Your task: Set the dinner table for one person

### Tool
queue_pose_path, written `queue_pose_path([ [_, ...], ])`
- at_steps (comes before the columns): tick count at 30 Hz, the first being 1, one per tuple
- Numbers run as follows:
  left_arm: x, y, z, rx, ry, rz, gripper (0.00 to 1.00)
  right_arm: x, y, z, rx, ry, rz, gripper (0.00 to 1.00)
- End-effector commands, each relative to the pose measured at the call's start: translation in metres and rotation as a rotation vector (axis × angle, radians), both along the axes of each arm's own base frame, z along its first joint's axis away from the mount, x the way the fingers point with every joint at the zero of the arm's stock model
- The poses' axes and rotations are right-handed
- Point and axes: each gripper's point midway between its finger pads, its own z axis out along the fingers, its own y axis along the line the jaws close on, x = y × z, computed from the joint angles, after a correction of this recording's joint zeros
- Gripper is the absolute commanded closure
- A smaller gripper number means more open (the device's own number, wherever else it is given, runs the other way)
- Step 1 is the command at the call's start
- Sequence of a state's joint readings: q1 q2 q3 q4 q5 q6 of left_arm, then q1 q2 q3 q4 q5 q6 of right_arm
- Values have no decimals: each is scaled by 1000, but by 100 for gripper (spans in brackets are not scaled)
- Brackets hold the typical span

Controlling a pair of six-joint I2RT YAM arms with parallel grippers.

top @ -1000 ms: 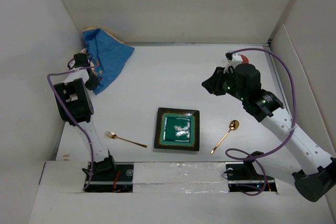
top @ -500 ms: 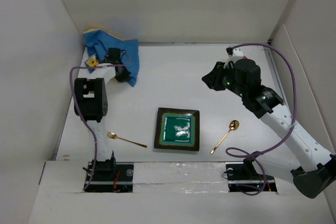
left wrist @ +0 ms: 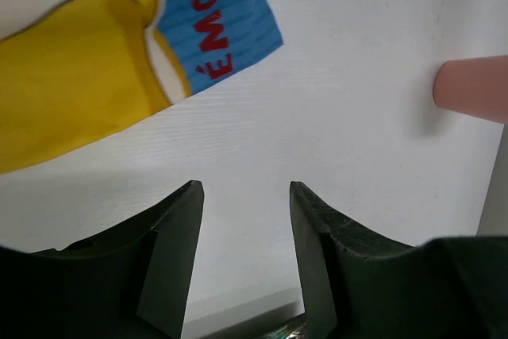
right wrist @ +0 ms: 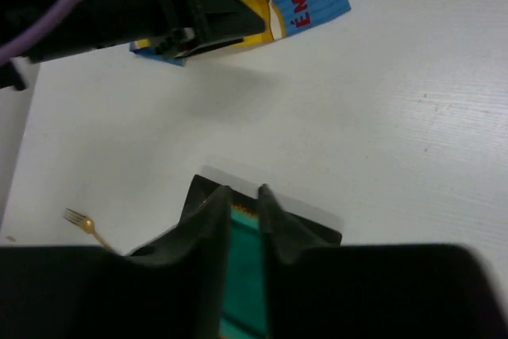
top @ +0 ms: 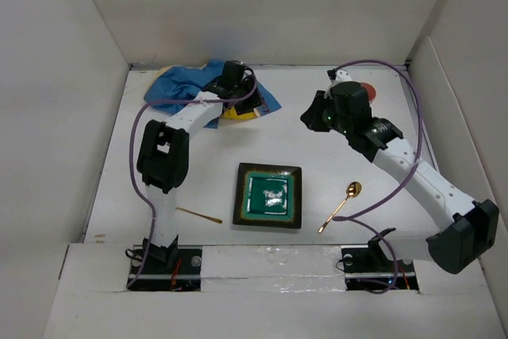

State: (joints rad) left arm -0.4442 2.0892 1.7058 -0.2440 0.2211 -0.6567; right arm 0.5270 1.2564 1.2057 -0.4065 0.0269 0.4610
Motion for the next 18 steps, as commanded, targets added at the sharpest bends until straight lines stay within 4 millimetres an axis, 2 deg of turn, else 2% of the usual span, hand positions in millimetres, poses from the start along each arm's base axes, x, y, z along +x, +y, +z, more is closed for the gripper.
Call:
queue_pose_path([
  [1, 2, 52, 96, 31, -218, 127, 55, 28, 4, 1, 50, -15, -64, 90],
  [2, -1, 72, 81, 74, -212, 189, 56, 34, 4, -6, 54, -1, -73, 99],
  [3, -6, 83, 79, 74, -209, 216, 56, 39, 9, -13, 64, 15, -70, 100],
  [4, -8, 109, 94, 68, -246, 292, 56, 46, 9, -18, 67, 27, -83, 100],
  [5, -17, 127, 67, 74, -205, 350, 56, 56, 13, -32, 55, 56, -92, 100],
  [6, -21, 142, 61, 64, -196, 390, 56, 62, 15, -39, 63, 73, -112, 100],
  [7, -21, 172, 67, 44, -206, 462, 56, 70, 19, -45, 67, 80, -123, 100],
  [8, -31, 185, 44, 24, -169, 493, 56, 84, 18, -59, 61, 106, -153, 97],
  [9, -34, 200, 38, 19, -163, 530, 52, 92, 20, -67, 61, 121, -174, 85],
  [10, -40, 207, 33, -7, -137, 539, 49, 100, 21, -76, 50, 133, -193, 78],
  [11, -40, 226, 25, -44, -125, 562, 47, 108, 22, -83, 39, 143, -215, 72],
  [12, -41, 232, 20, -62, -110, 574, 46, 127, 24, -93, 17, 153, -250, 58],
  [13, -41, 238, 16, -69, -99, 587, 46, 133, 22, -102, -12, 172, -273, 52],
  [14, -41, 249, 11, -72, -90, 613, 41, 141, 22, -111, -36, 186, -295, 45],
  [15, -40, 252, 9, -78, -86, 625, 39, 159, 25, -120, -57, 191, -322, 43],
  [18, -30, 252, 2, -105, -67, 628, 34, 176, 25, -143, -102, 232, -373, 41],
])
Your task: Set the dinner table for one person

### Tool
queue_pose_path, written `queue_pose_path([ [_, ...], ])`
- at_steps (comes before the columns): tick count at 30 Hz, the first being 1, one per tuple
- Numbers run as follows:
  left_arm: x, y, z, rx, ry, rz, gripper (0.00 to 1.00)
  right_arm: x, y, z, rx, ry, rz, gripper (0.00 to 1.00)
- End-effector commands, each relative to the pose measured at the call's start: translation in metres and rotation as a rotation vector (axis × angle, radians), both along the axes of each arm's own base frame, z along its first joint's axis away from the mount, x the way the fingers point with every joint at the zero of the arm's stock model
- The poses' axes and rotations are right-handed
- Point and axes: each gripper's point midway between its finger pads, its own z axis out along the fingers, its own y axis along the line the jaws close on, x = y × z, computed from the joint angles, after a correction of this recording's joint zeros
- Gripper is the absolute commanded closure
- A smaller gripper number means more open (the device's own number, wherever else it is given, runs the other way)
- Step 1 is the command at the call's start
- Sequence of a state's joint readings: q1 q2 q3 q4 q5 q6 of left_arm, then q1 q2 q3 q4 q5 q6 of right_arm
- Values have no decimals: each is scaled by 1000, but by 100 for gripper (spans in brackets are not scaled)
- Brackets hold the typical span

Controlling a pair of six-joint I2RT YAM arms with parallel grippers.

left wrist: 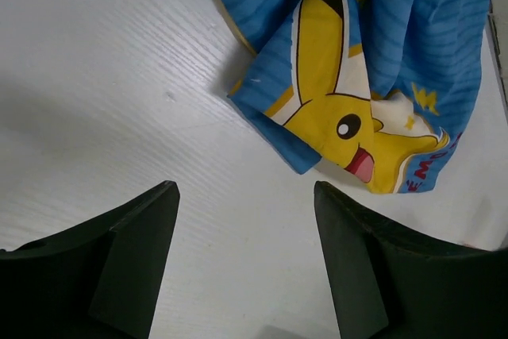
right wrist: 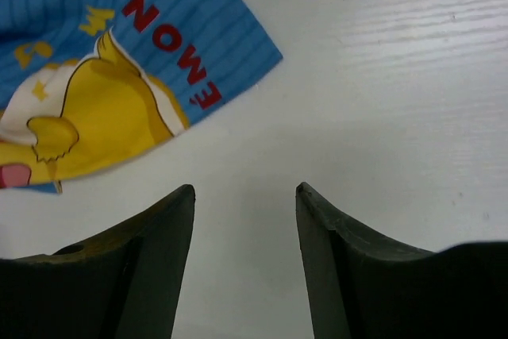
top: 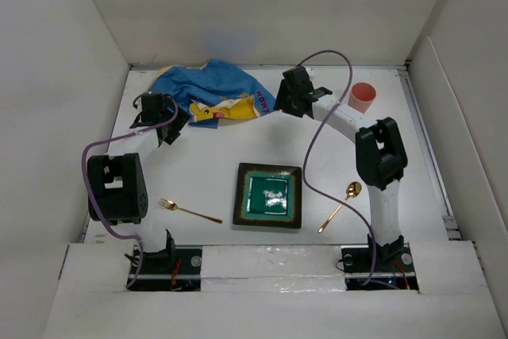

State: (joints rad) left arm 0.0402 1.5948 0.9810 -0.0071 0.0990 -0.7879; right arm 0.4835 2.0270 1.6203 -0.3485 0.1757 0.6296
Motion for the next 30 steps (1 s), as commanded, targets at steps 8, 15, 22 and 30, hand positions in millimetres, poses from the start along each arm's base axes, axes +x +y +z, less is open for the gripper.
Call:
queue_pose_path([
  [8, 48, -26, -11, -127, -31, -84, 28, 63, 10, -32, -91, 58, -131, 35],
  [15, 60, -31, -26, -160, -18, -96, 29, 68, 29, -51, -95, 96, -130, 38],
  [22, 69, -32, -31, -187, -24, -71, 35, 66, 32, -77, -94, 155, -142, 64],
  [30, 79, -33, -41, -209, -17, -54, 57, 83, 33, -20, 18, -14, -166, 100],
])
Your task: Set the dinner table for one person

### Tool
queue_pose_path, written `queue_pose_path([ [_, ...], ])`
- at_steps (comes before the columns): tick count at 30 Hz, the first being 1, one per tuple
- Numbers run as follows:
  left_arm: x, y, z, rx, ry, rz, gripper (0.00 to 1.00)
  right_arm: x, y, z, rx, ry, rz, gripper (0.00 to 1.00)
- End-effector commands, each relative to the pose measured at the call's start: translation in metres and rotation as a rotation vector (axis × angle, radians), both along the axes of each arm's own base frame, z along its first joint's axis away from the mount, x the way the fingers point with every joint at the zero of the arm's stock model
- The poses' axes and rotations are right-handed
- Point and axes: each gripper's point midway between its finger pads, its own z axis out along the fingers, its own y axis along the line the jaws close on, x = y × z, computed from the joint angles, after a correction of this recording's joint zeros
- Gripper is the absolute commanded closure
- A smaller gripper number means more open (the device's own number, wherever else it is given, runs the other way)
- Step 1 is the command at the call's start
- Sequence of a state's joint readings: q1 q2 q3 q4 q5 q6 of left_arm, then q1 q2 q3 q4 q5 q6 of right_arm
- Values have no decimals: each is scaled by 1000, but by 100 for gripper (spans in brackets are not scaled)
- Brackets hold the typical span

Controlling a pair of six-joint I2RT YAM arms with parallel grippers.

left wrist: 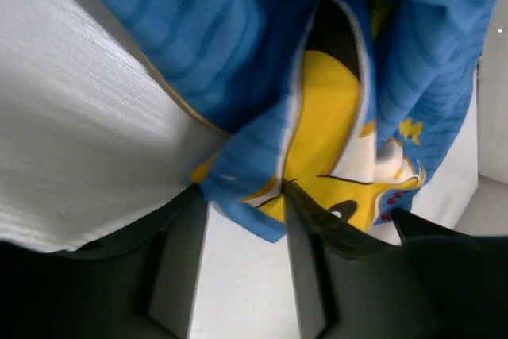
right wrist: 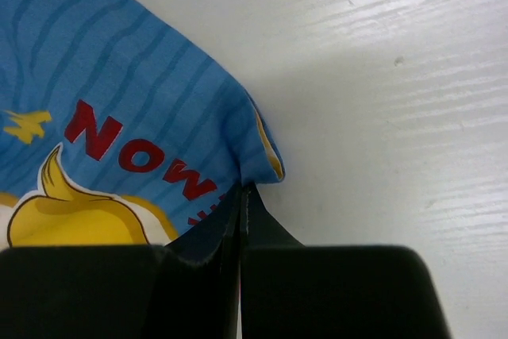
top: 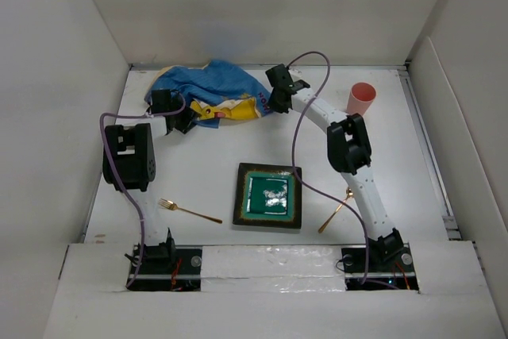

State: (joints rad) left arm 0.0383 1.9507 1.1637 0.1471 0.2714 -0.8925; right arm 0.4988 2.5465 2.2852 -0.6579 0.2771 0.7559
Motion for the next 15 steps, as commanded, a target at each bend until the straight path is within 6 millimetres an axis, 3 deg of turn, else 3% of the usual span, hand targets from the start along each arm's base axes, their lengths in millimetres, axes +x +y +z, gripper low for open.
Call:
queue_pose_path([
  [1, 16, -3, 10, -19, -45, 6, 63, 14, 3, 62, 76, -161, -17, 100],
  [2, 19, -3, 12, -26, -56, 6, 84, 11, -5, 76, 85, -181, -22, 100],
  [3, 20, -4, 11, -25, -55, 3, 96, 14, -4, 88, 99, -219, -21, 100],
  [5, 28, -4, 25, -26, -83, -4, 100, 12, -7, 111, 107, -267, -17, 100],
  [7, 38, -2, 52, 2, -145, -20, 100, 10, -15, 148, 124, -344, -7, 100],
  [8, 49, 0, 75, 21, -197, -16, 100, 9, -15, 160, 133, -369, 3, 100],
  [9, 54, 2, 102, 46, -256, -26, 100, 5, -16, 191, 154, -422, 18, 100],
  [10, 59, 4, 120, 64, -294, -24, 100, 3, -16, 207, 164, -454, 25, 100],
  [11, 69, 7, 158, 87, -361, -18, 100, 4, -23, 225, 172, -489, 26, 100],
  [12, 72, 9, 189, 107, -419, -19, 100, -1, -23, 257, 188, -546, 50, 100],
  [13, 74, 4, 212, 148, -465, -46, 100, -3, -23, 280, 204, -589, 59, 100],
  [14, 79, 2, 260, 182, -550, -52, 100, -6, -25, 299, 209, -621, 67, 100],
  [15, 76, -8, 289, 213, -605, -71, 100, -10, -26, 313, 207, -645, 82, 100],
])
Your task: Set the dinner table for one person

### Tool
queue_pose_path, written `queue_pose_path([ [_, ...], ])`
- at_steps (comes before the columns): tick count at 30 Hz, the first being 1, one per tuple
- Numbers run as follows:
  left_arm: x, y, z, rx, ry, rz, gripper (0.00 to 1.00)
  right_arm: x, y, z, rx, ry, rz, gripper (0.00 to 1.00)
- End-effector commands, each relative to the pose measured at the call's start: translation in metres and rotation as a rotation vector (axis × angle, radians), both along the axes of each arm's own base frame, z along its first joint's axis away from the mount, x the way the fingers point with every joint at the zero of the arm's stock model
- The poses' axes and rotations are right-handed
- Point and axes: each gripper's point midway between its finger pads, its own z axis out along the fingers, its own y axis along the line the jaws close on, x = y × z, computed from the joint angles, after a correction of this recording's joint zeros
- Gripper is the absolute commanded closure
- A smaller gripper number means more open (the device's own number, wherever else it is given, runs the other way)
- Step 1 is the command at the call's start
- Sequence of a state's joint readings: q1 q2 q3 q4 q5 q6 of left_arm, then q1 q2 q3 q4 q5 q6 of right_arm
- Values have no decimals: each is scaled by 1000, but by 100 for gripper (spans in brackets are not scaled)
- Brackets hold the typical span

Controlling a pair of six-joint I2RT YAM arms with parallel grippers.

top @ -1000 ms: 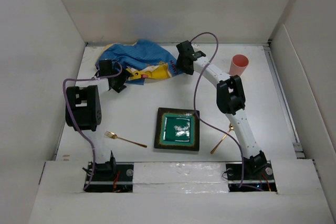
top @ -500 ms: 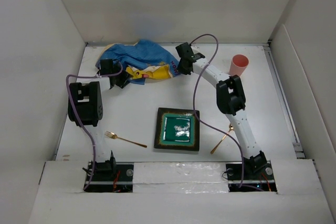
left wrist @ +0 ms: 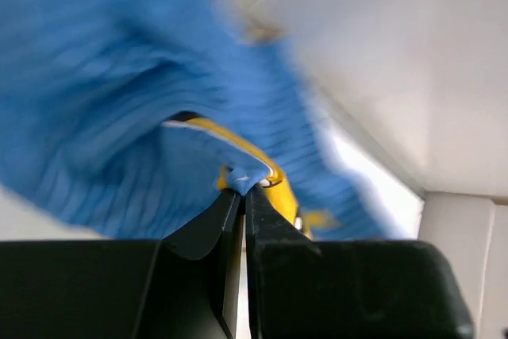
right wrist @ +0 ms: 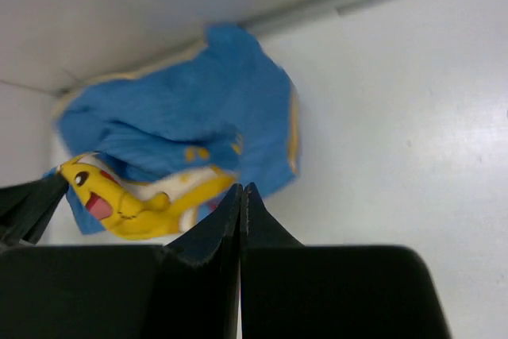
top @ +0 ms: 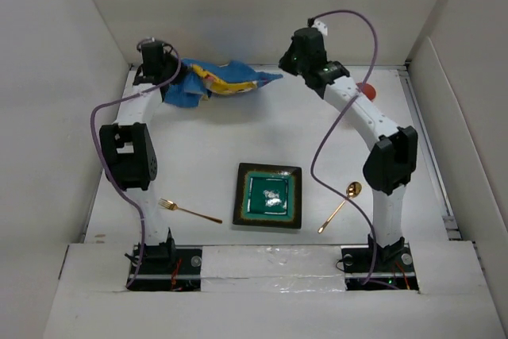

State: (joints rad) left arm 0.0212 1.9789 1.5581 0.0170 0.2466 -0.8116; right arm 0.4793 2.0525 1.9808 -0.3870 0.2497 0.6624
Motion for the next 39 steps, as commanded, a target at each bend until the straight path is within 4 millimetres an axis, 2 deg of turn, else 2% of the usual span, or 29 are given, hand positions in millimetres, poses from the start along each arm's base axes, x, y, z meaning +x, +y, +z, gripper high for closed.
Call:
queue_pose_path([
  [1, -5, -13, 191, 187, -401, -48, 100, -5, -17, 132, 71, -287, 13, 100],
  [2, -15, -25, 235, 237, -486, -70, 100, -14, -23, 152, 83, -319, 27, 100],
  [3, -20, -25, 244, 237, -502, -68, 100, -15, -22, 153, 85, -318, 36, 100],
  [4, -27, -30, 252, 252, -522, -84, 100, -28, -26, 174, 102, -352, 49, 100],
  [5, -34, -37, 241, 278, -512, -114, 100, -32, -33, 165, 80, -339, 51, 100],
  [6, -53, -35, 255, 296, -545, -117, 100, -39, -36, 167, 80, -351, 55, 100],
  [7, -62, -37, 246, 312, -535, -126, 100, -47, -38, 161, 76, -342, 63, 100],
  [8, -70, -32, 203, 339, -450, -131, 100, -64, -44, 140, 63, -303, 75, 100],
  [9, -88, -28, 202, 351, -450, -125, 100, -73, -41, 127, 75, -279, 106, 100],
  [10, -97, -25, 185, 366, -416, -126, 100, -80, -42, 111, 73, -248, 113, 100],
  [11, -108, -21, 131, 382, -303, -136, 100, -86, -44, 95, 72, -223, 113, 100],
  [12, -122, -18, 121, 398, -284, -140, 100, -99, -42, 61, 55, -169, 126, 100],
  [13, -131, -14, 100, 413, -237, -138, 100, -103, -43, 44, 48, -136, 127, 100],
  [14, -148, -5, 58, 441, -134, -132, 100, -109, -37, 29, 41, -103, 150, 100],
  [15, -159, -1, 49, 457, -110, -125, 100, -116, -27, 5, 31, -50, 188, 100],
  [16, -167, 8, 40, 474, -78, -87, 100, -119, -21, -5, 25, -32, 207, 100],
  [17, -180, 16, 19, 470, -22, -74, 100, -121, -13, -14, 17, -17, 230, 100],
  [18, -186, 29, 19, 461, -14, -32, 100, -126, 4, -32, -5, 19, 285, 100],
  [20, -193, 44, 10, 477, 19, 34, 100, -127, 23, -42, -19, 41, 323, 96],
  [21, -196, 48, 8, 492, 38, 49, 100, -136, 42, -50, -25, 64, 381, 90],
  [22, -197, 55, 7, 514, 58, 79, 100, -133, 58, -60, -38, 87, 409, 83],
  [23, -202, 60, 6, 530, 94, 93, 100, -137, 81, -73, -65, 109, 454, 59],
  [24, -202, 60, 6, 531, 94, 93, 100, -143, 90, -90, -80, 138, 474, 59],
  [25, -207, 64, 4, 545, 116, 109, 100, -139, 104, -85, -78, 126, 485, 47],
  [28, -222, 73, 3, 566, 139, 149, 100, -134, 129, -110, -113, 182, 492, 38],
  [31, -232, 74, 9, 572, 122, 154, 100, -128, 142, -137, -127, 243, 480, 38],
  [33, -236, 73, 11, 566, 117, 147, 100, -126, 141, -152, -155, 276, 441, 38],
  [37, -243, 70, 0, 557, 145, 123, 100, -122, 143, -181, -213, 333, 415, 38],
  [39, -246, 70, 0, 558, 144, 123, 100, -128, 145, -195, -257, 350, 405, 38],
])
